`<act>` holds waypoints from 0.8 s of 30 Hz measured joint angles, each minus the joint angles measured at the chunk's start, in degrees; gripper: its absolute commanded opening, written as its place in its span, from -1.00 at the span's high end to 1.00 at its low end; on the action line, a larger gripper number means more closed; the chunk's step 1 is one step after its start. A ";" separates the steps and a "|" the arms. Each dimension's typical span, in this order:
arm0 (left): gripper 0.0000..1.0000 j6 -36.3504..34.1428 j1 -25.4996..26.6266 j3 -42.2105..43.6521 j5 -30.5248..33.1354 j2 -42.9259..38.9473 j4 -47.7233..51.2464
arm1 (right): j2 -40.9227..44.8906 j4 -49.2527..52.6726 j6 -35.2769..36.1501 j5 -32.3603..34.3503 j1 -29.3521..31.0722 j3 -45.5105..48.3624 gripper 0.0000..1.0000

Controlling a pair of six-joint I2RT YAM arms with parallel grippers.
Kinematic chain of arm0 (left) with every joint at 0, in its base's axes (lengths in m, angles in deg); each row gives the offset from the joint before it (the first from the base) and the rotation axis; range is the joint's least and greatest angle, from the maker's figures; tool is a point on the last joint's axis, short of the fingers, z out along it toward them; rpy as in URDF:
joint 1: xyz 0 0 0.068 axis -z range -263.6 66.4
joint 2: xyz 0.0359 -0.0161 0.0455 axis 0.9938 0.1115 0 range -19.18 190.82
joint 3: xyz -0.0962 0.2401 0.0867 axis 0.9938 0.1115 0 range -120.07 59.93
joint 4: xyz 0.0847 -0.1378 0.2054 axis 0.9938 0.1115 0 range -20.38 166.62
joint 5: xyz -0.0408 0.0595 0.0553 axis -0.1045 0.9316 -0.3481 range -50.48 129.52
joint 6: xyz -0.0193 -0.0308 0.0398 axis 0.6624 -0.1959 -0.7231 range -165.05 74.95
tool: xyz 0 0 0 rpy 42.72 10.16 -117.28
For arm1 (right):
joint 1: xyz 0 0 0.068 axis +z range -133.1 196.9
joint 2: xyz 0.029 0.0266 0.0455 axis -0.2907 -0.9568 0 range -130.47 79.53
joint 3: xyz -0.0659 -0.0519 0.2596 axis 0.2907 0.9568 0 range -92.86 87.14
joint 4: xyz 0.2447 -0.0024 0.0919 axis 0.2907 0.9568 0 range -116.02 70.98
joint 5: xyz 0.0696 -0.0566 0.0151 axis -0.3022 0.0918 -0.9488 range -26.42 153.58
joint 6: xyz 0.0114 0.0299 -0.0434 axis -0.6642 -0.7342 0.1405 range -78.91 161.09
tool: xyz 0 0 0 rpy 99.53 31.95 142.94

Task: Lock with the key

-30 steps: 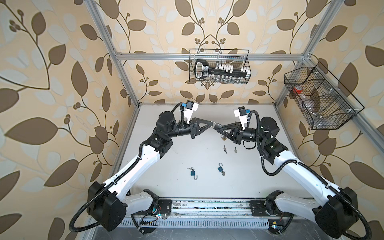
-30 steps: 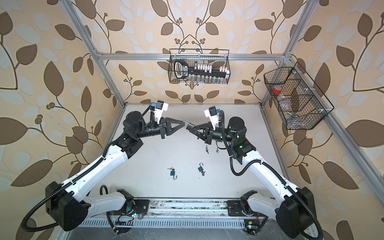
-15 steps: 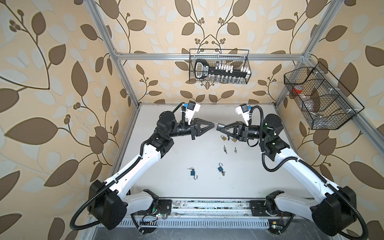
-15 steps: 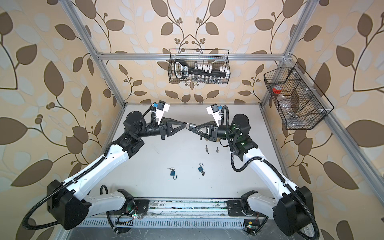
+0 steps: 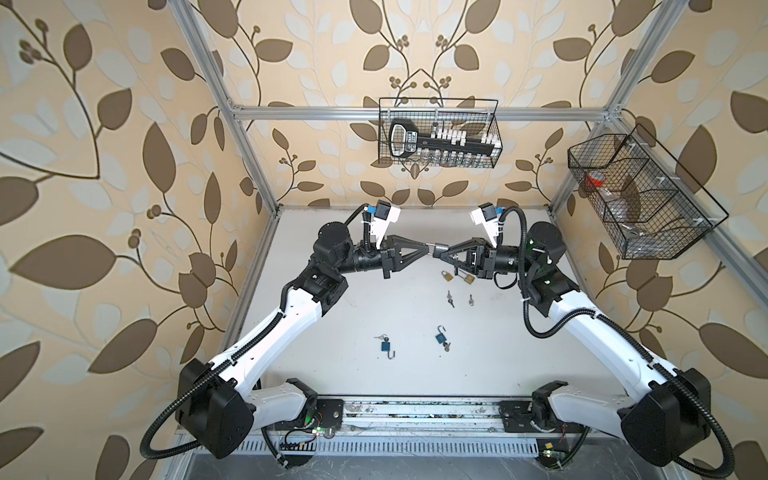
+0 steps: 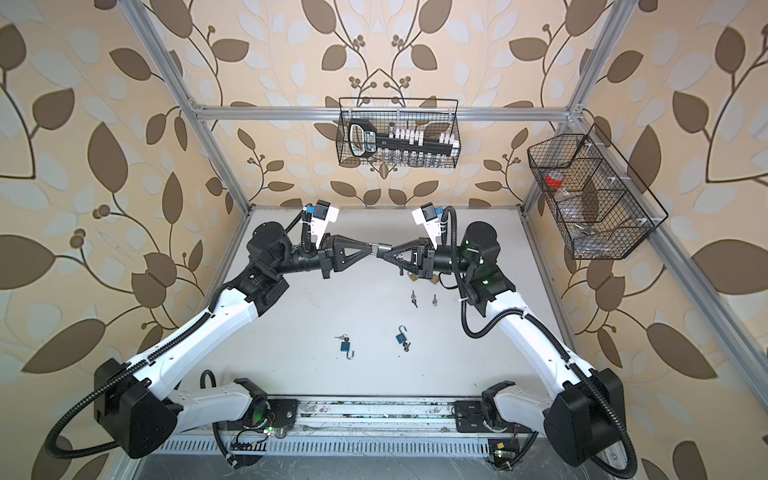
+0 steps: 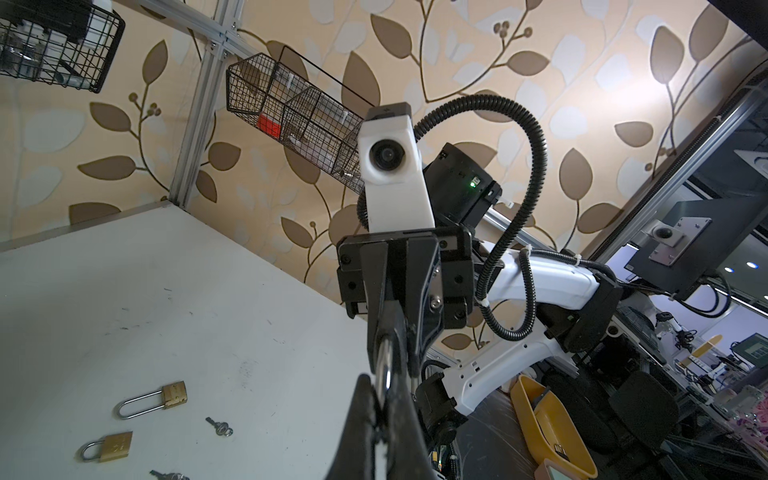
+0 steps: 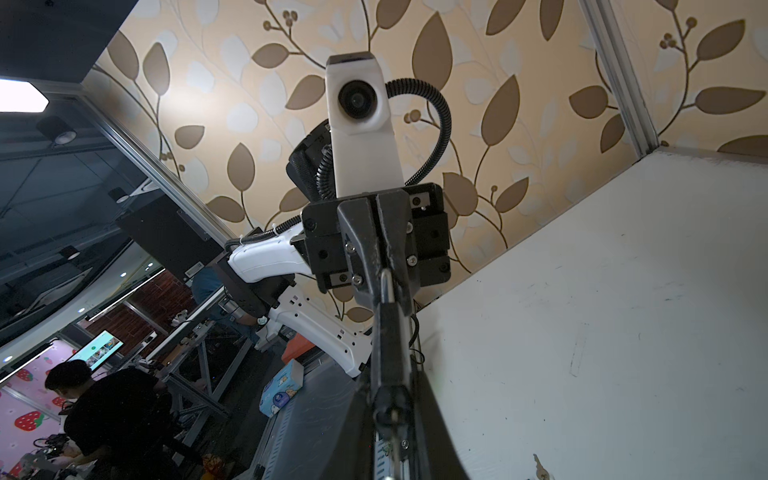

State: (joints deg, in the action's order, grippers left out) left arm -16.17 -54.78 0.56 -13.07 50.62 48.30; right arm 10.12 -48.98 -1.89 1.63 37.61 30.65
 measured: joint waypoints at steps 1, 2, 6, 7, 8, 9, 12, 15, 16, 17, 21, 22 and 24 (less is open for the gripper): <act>1.00 0.00 0.02 -0.02 0.15 0.09 0.02 | -0.04 0.07 0.17 0.02 -0.04 0.00 1.00; 1.00 0.00 0.07 -0.02 0.20 0.15 0.02 | -0.09 0.17 0.48 0.04 -0.09 -0.02 1.00; 1.00 0.02 0.13 -0.33 0.24 0.57 0.02 | -0.09 0.74 1.77 0.42 -0.11 -0.09 1.00; 1.00 0.02 0.13 -0.42 0.24 0.70 0.04 | -0.09 0.96 2.38 0.55 -0.13 -0.11 1.00; 1.00 0.02 0.17 -0.48 0.28 0.83 0.02 | -0.09 1.20 3.19 0.76 -0.13 -0.11 1.00; 1.00 0.20 0.33 -0.52 0.33 0.92 0.02 | -0.09 1.46 4.15 1.07 -0.11 -0.13 1.00; 1.00 0.79 0.96 -0.55 0.63 1.33 -0.28 | -0.02 3.23 7.02 1.70 0.28 -0.55 1.00; 1.00 1.38 1.03 -0.55 0.66 1.60 -1.27 | 0.00 3.74 8.31 1.97 0.28 -0.96 1.00; 1.00 1.42 1.07 -0.55 0.66 1.60 -1.42 | 0.00 3.72 8.35 1.95 0.28 -1.01 1.00; 1.00 1.51 1.25 -0.55 0.68 1.68 -1.64 | -0.07 3.54 8.31 1.81 0.37 -1.05 1.00; 1.00 1.60 1.29 -0.55 0.70 1.79 -2.16 | -0.52 1.75 6.45 1.46 0.39 -1.07 1.00; 1.00 1.53 1.29 -0.55 0.79 1.84 -2.14 | -0.79 1.36 6.08 1.29 0.39 -1.14 1.00; 1.00 1.46 1.40 -0.63 1.57 1.92 -2.10 | -1.38 1.42 5.90 1.09 0.39 -1.75 1.00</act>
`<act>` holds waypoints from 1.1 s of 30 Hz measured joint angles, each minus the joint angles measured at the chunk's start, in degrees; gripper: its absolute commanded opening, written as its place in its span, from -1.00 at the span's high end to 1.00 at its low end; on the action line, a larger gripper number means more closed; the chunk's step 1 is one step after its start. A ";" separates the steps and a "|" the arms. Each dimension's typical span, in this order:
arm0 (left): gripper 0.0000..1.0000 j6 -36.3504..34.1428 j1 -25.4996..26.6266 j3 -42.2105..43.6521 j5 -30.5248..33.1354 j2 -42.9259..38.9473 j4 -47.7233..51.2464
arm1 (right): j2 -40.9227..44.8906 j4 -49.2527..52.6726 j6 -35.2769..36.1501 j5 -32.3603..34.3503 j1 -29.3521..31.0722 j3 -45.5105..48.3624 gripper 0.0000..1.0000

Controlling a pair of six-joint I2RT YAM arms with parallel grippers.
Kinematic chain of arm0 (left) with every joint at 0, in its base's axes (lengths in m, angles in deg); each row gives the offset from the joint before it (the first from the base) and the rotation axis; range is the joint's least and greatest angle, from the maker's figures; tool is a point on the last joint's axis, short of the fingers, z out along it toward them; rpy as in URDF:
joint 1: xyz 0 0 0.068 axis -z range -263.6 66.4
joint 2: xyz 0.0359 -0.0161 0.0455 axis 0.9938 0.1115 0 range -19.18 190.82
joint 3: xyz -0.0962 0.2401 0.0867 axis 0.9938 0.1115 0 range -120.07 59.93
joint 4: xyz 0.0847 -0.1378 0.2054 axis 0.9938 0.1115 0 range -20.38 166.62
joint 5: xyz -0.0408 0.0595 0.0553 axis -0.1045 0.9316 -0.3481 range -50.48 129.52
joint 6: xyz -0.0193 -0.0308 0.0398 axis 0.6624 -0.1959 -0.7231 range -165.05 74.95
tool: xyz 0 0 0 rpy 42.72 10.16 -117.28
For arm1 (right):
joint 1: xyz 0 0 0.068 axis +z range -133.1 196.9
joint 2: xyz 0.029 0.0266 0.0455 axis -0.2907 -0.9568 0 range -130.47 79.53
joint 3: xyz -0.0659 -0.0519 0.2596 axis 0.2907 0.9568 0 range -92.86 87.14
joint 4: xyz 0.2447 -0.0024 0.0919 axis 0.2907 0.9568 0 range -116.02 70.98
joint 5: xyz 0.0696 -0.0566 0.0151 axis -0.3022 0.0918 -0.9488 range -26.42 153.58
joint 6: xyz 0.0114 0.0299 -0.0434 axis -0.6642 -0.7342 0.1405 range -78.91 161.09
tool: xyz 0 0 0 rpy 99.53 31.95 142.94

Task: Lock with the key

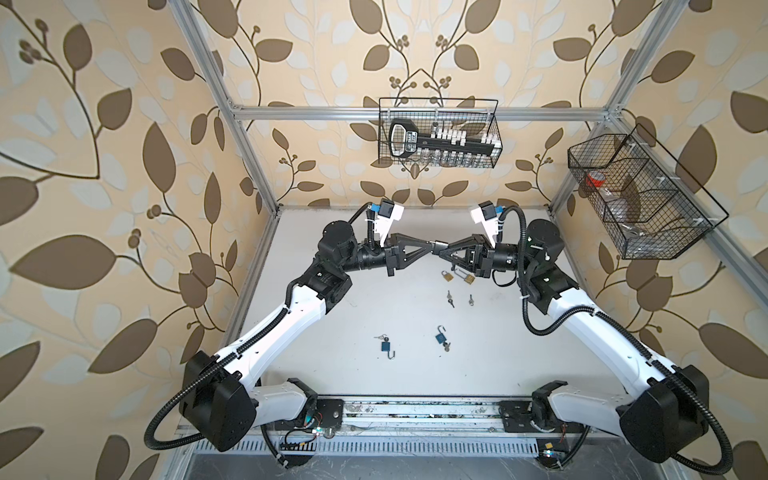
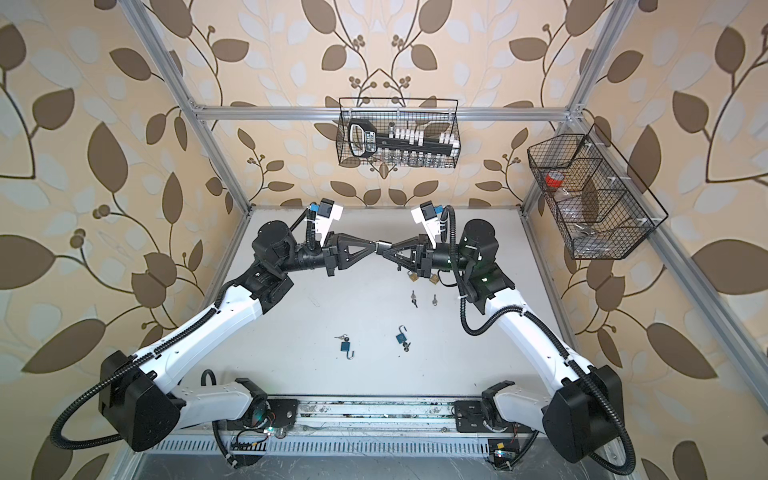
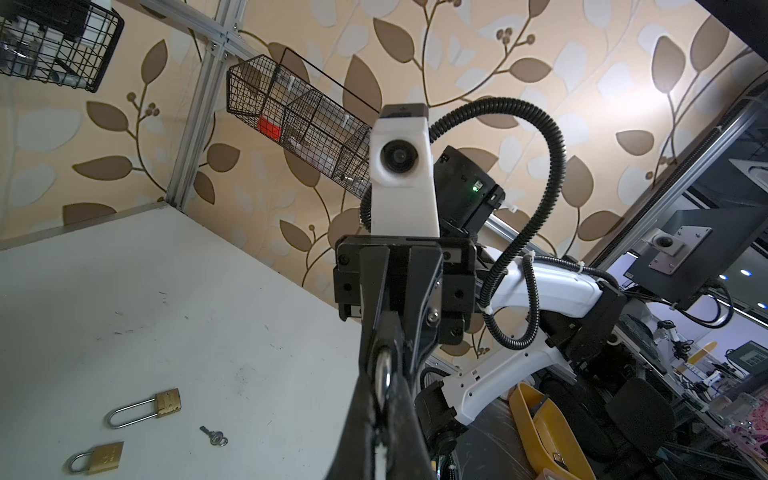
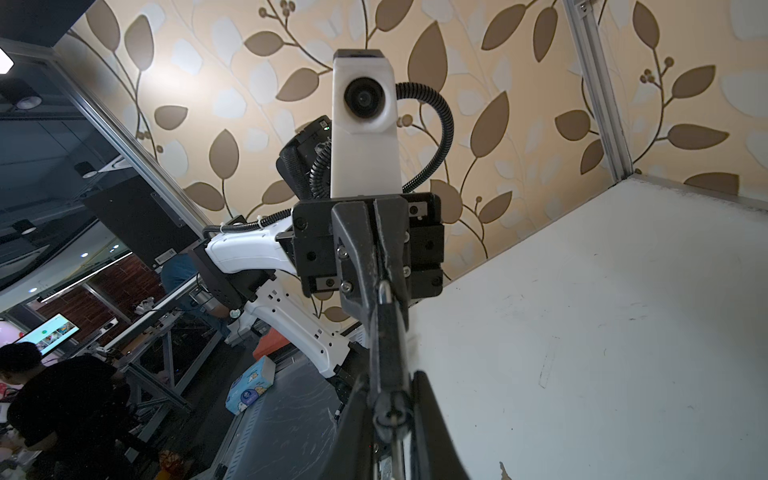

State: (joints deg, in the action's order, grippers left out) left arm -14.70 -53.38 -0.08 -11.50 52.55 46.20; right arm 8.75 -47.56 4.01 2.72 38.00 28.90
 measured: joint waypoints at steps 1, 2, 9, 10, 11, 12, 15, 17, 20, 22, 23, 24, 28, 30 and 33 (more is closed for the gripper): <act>1.00 0.00 0.00 -0.09 0.37 0.02 -0.04 | -0.26 0.07 0.02 0.02 -0.02 -0.37 1.00; 1.00 0.02 0.00 -0.17 0.61 0.02 -0.26 | -0.46 0.13 0.07 0.04 -0.02 -0.70 1.00; 1.00 -0.87 0.74 -0.22 4.42 -1.18 2.10 | 1.77 3.48 4.59 3.23 -0.04 -0.15 0.87; 1.00 -1.11 0.94 -0.22 4.81 -1.42 3.04 | 2.64 4.52 6.01 4.31 0.17 0.37 0.62; 1.00 -1.51 1.14 -0.26 5.05 -1.66 4.22 | 4.07 5.86 7.87 5.92 0.48 1.33 0.38; 1.00 -1.97 1.55 -0.37 5.11 -1.95 6.10 | 5.51 6.56 9.88 7.96 0.87 2.62 0.16; 1.00 -3.19 2.58 -0.50 6.14 -2.40 12.61 | 10.29 7.26 15.47 13.53 1.42 6.71 -0.21; 1.00 -3.78 2.89 -0.94 7.34 -2.40 16.63 | 13.16 7.28 18.56 17.03 1.40 8.72 -0.34; 1.00 -4.92 2.82 -2.71 11.23 -2.40 22.67 | 17.03 6.23 22.67 22.82 1.40 12.13 -0.37; 1.00 -5.35 2.80 -3.96 13.42 -2.49 25.00 | 18.60 5.68 24.87 26.10 1.40 14.25 -0.35; 1.00 -5.57 2.80 -4.48 14.51 -2.58 25.92 | 18.97 5.55 25.99 27.61 1.40 15.13 -0.31; 1.00 -5.75 2.82 -4.96 15.54 -2.67 26.80 | 19.02 5.46 26.99 29.03 1.42 15.85 -0.28; 1.00 -6.08 2.82 -7.19 18.45 -2.60 30.60 | 18.03 5.49 30.01 33.40 2.21 17.73 -0.28; 1.00 -6.10 2.82 -8.94 19.89 -2.23 32.85 | 17.22 5.38 31.23 35.08 3.02 18.14 -0.28; 1.00 -6.10 2.82 -11.08 21.75 -1.36 34.71 | 16.33 3.04 32.72 37.77 4.90 19.34 -0.25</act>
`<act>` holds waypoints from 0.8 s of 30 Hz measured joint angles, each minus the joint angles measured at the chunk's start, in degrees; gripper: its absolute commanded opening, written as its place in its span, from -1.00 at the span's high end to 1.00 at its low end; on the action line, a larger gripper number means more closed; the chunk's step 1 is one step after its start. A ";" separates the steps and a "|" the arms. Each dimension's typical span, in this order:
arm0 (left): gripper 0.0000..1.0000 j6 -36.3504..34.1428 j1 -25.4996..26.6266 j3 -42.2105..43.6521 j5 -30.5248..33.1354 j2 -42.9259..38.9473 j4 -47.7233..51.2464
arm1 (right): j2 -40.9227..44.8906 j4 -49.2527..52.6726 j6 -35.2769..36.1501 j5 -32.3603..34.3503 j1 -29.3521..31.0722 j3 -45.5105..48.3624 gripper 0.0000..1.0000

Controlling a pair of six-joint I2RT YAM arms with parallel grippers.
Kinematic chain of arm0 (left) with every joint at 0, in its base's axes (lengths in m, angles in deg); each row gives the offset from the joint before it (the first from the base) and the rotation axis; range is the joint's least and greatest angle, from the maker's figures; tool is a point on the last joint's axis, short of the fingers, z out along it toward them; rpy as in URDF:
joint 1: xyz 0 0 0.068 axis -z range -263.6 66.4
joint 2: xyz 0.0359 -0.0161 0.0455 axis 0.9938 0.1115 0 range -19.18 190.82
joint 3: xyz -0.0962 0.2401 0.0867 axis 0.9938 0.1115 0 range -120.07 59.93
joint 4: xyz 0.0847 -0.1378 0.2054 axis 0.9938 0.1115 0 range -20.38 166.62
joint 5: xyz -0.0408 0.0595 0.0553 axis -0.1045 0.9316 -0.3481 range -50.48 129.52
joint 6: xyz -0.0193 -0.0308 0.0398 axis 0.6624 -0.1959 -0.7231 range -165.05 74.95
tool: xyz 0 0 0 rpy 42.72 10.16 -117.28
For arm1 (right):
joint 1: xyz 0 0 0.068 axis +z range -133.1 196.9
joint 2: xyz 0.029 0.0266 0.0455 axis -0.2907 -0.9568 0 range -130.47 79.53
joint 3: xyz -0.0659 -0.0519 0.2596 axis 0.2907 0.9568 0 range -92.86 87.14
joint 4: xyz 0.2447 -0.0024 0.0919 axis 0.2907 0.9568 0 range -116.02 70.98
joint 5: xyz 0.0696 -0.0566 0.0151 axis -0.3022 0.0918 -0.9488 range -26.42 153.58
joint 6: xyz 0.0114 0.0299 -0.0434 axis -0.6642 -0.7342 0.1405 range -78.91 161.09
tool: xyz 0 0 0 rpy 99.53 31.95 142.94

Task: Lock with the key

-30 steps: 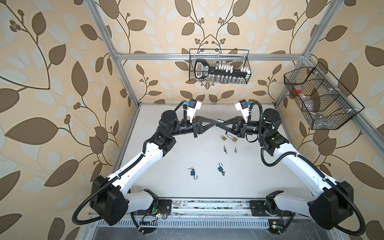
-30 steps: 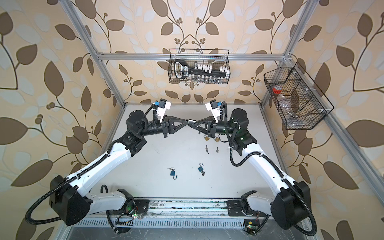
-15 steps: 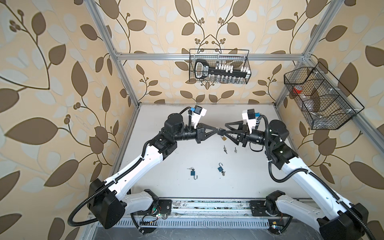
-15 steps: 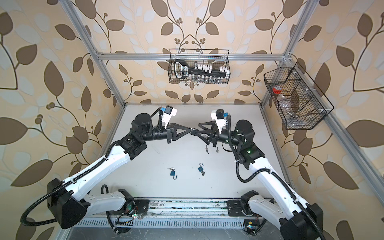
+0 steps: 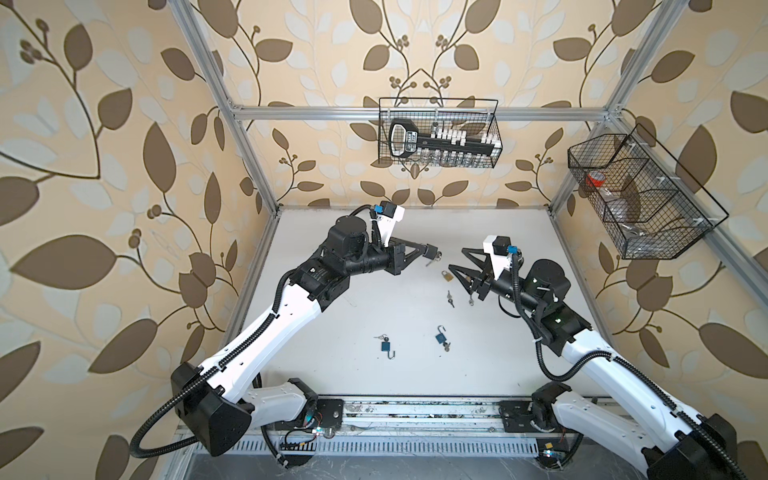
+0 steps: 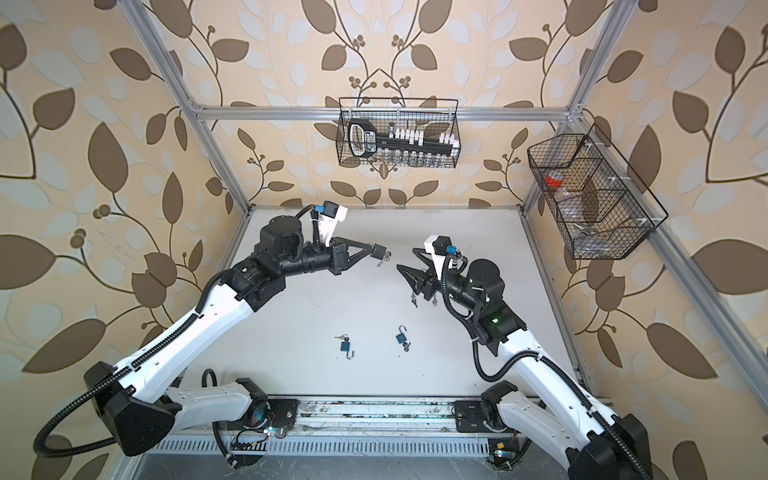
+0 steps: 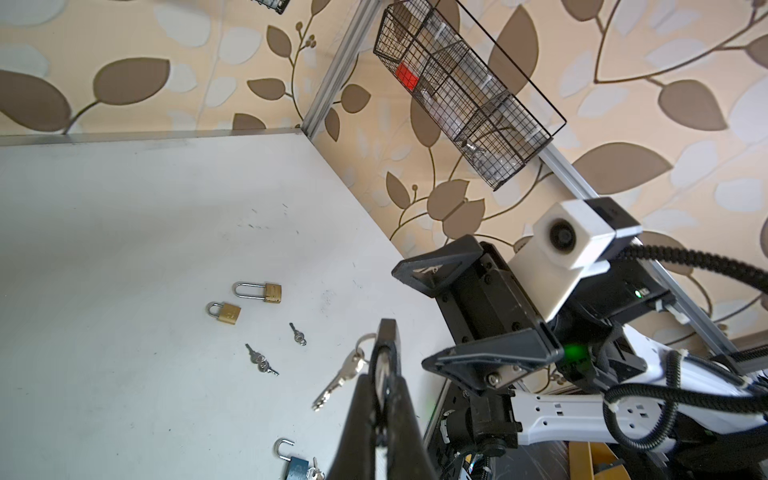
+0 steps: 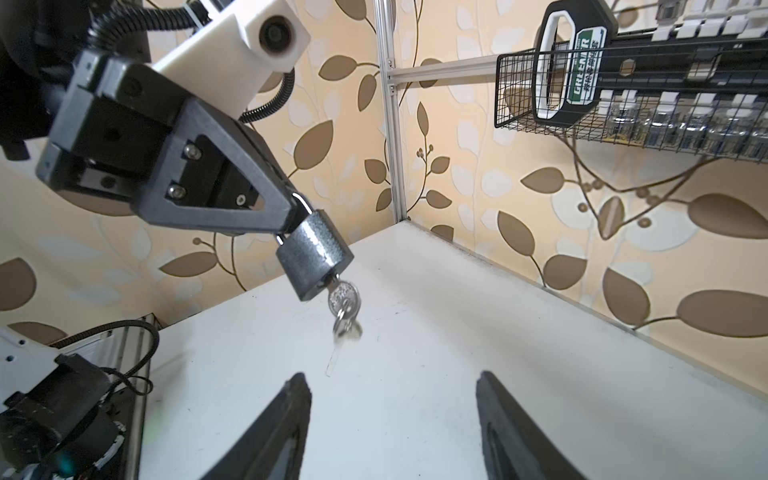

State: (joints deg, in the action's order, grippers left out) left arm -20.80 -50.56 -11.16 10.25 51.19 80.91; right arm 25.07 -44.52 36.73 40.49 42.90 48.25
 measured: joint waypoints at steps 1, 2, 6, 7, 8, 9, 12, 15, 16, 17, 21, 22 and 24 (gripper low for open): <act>1.00 0.02 0.00 -0.28 0.48 0.17 0.33 | -0.15 -1.01 0.37 0.81 0.74 0.52 -0.25; 1.00 0.07 0.00 -0.42 1.27 0.28 0.72 | -0.59 -2.75 1.07 2.08 1.97 1.38 -0.25; 1.00 0.20 0.00 -0.42 2.75 0.61 1.77 | -3.54 -8.26 2.99 6.45 5.88 3.52 -0.25; 1.00 0.26 0.00 -0.42 2.80 0.63 1.86 | -4.28 -9.27 3.21 7.23 6.34 3.69 -0.25; 1.00 0.35 0.00 -0.42 2.84 0.63 1.99 | -5.29 -10.58 3.37 8.28 6.75 3.76 -0.25; 1.00 0.46 0.00 -0.42 2.93 0.63 2.05 | -6.08 -11.76 3.39 9.11 7.02 3.76 -0.24; 1.00 0.85 0.00 -0.42 3.10 0.63 2.08 | -8.07 -15.41 3.61 11.06 7.58 3.76 -0.22; 1.00 1.25 0.00 -0.39 3.43 0.63 2.05 | -9.86 -17.57 3.87 11.89 8.04 3.69 -0.12; 1.00 1.36 0.00 -0.39 3.61 0.63 2.05 | -10.45 -18.03 3.89 11.98 8.15 3.65 -0.09; 1.00 1.42 0.00 -0.39 3.80 0.63 2.05 | -11.10 -18.38 4.00 12.00 8.31 3.54 -0.05; 1.00 1.51 0.00 -0.37 3.85 0.63 2.05 | -12.83 -19.23 4.09 12.15 8.76 3.19 0.08; 1.00 1.55 0.00 -0.37 3.85 0.63 2.03 | -12.96 -19.39 4.04 12.15 8.87 3.19 0.11; 1.00 1.64 0.00 -0.37 3.82 0.63 2.03 | -13.14 -19.85 3.98 12.17 9.01 3.17 0.16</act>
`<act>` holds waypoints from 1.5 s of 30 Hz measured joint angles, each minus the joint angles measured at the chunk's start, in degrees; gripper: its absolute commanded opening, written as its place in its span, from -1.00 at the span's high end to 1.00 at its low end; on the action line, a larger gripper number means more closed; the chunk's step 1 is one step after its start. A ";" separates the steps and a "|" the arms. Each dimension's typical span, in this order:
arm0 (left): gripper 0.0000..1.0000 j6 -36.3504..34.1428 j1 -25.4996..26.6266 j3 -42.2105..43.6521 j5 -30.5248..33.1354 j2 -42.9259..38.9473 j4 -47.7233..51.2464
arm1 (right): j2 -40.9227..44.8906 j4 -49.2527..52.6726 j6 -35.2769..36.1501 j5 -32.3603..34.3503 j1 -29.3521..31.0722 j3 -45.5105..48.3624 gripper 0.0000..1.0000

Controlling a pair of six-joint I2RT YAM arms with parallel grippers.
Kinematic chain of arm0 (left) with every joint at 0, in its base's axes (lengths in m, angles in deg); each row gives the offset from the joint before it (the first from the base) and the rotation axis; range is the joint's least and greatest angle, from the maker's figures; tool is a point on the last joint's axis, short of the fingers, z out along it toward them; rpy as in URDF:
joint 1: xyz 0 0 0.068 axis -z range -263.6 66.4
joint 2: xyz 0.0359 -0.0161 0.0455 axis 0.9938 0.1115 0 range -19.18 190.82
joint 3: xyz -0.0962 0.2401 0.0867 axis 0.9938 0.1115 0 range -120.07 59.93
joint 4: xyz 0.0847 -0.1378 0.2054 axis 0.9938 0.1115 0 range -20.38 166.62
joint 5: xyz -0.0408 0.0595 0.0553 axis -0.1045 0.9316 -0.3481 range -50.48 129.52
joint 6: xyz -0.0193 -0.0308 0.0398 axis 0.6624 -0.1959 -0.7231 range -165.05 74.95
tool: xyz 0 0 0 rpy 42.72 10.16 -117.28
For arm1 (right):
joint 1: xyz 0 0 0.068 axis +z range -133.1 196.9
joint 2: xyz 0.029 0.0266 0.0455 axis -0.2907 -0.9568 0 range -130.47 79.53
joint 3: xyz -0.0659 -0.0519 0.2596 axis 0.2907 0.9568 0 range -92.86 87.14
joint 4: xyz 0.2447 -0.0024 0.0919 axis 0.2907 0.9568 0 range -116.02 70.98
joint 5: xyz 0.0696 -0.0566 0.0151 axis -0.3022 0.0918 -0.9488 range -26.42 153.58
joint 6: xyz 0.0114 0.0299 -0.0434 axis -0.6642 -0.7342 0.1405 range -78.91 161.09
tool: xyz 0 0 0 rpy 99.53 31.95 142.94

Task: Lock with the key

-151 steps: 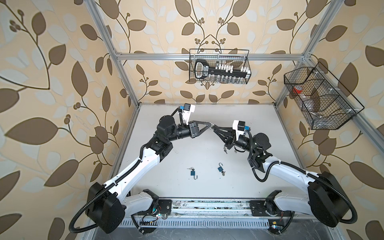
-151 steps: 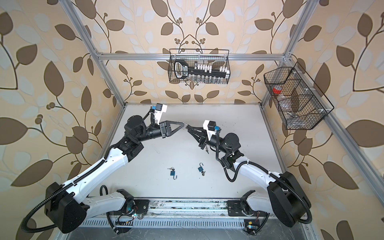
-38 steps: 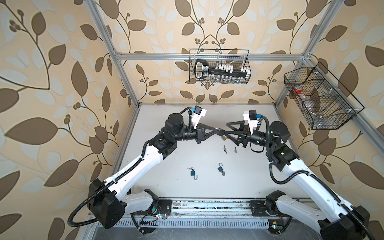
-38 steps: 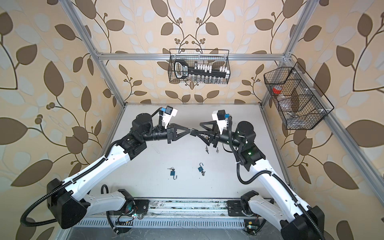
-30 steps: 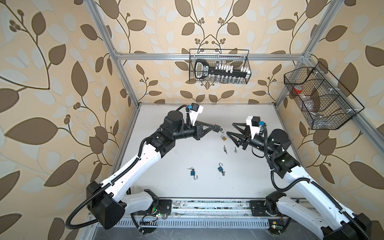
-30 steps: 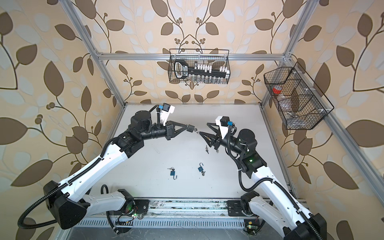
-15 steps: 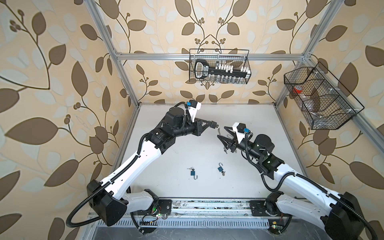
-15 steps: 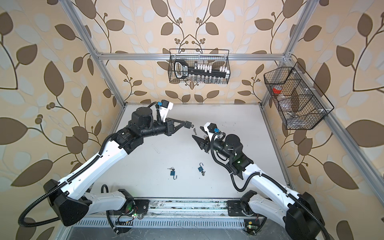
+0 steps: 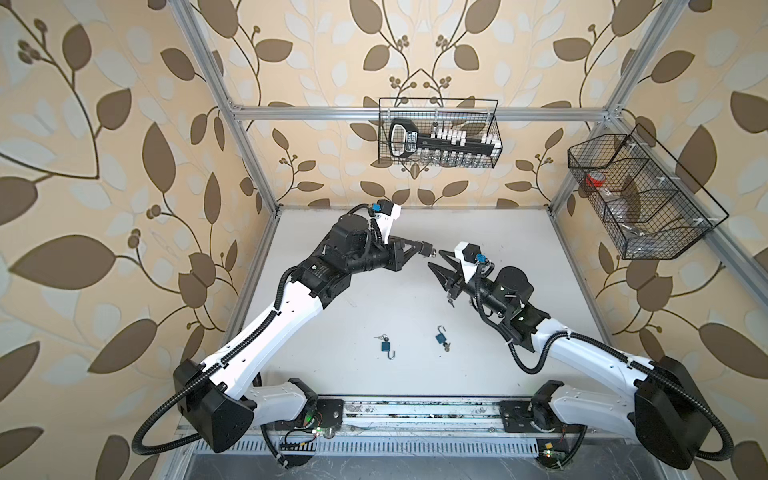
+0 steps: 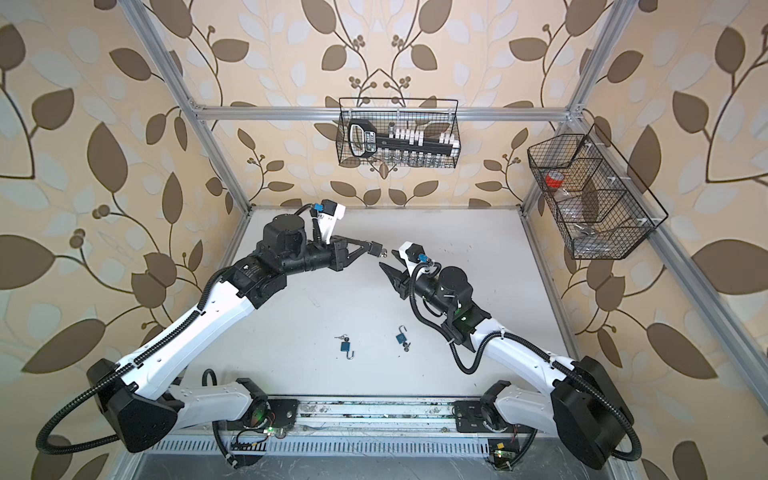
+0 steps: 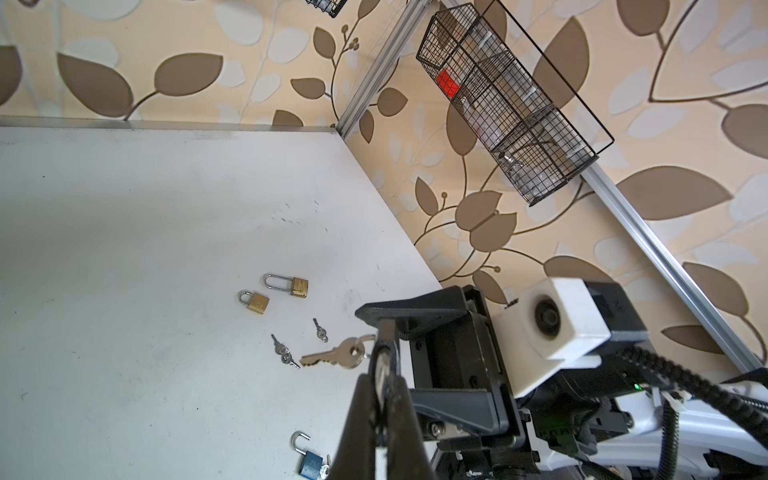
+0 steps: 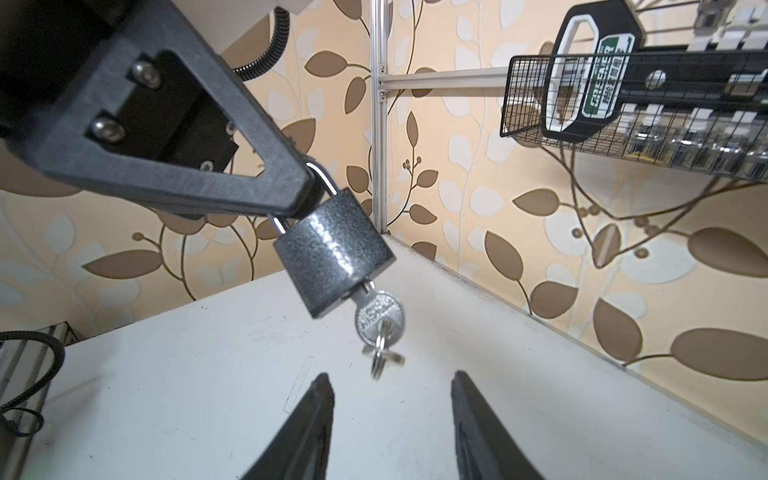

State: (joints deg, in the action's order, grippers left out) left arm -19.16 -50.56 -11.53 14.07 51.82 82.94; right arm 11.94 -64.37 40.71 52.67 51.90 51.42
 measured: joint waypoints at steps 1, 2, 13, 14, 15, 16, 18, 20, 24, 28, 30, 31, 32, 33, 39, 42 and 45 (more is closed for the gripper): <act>1.00 0.00 -0.02 0.00 -0.02 0.00 -0.02 | 0.00 -0.09 0.00 0.00 0.04 -0.09 0.19; 1.00 0.02 0.00 0.04 -0.04 0.00 -0.04 | 0.00 -0.24 -0.11 0.00 0.04 -0.17 0.20; 1.00 0.09 0.00 0.61 -0.31 -0.02 -1.14 | -0.85 -1.16 -0.52 -0.02 0.15 -1.27 0.45; 1.00 0.09 -0.02 0.61 -0.50 -0.02 -1.11 | -1.03 -1.18 -0.52 -0.04 0.13 -1.31 0.46; 1.00 0.09 0.00 0.61 -0.70 -0.02 -1.14 | -1.14 -1.22 -0.63 -0.04 0.15 -1.33 0.47; 1.00 0.09 0.00 0.61 -0.96 -0.02 -1.11 | -1.20 -1.22 -0.66 -0.04 0.15 -1.36 0.49; 1.00 0.09 0.00 0.61 -1.18 -0.02 -1.14 | -1.29 -1.31 -0.79 -0.02 0.15 -1.36 0.54; 1.00 0.09 0.00 0.61 -1.31 -0.02 -1.14 | -1.40 -1.36 -0.98 -0.02 0.15 -1.40 0.60; 1.00 0.09 -0.02 0.61 -1.38 -0.02 -1.27 | -1.51 -1.33 -1.16 -0.02 0.15 -1.57 0.71; 1.00 0.13 -0.02 0.63 -1.38 -0.02 -1.53 | -1.51 -1.31 -1.29 0.00 0.24 -1.57 0.81; 1.00 0.11 -0.02 0.63 -1.38 -0.04 -1.55 | -1.51 -1.29 -1.49 0.11 0.24 -1.57 0.88; 1.00 0.11 -0.02 0.63 -1.38 -0.04 -1.53 | -1.51 -1.27 -1.51 0.20 0.24 -1.57 0.91; 1.00 0.11 -0.02 0.63 -1.38 -0.04 -1.53 | -1.51 -1.25 -1.62 0.26 0.24 -1.57 0.95; 1.00 0.11 -0.02 0.63 -1.38 -0.04 -1.53 | -1.51 -1.25 -1.53 0.42 0.24 -1.57 0.99; 1.00 0.11 -0.02 0.63 -1.36 -0.04 -1.53 | -1.51 -1.25 -1.53 1.29 0.24 -1.57 1.00; 1.00 0.11 -0.02 0.63 -1.31 -0.04 -1.55 | -1.46 -1.22 -1.53 2.16 0.24 -1.57 1.00; 1.00 0.09 -0.02 0.63 -1.09 -0.07 -1.55 | -1.16 -0.98 -2.10 2.71 0.11 -1.55 1.00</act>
State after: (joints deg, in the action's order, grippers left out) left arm -19.08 -50.58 -10.90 12.98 51.76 81.39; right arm 10.78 -65.35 38.61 55.38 52.01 49.87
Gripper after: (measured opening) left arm 0.050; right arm 0.052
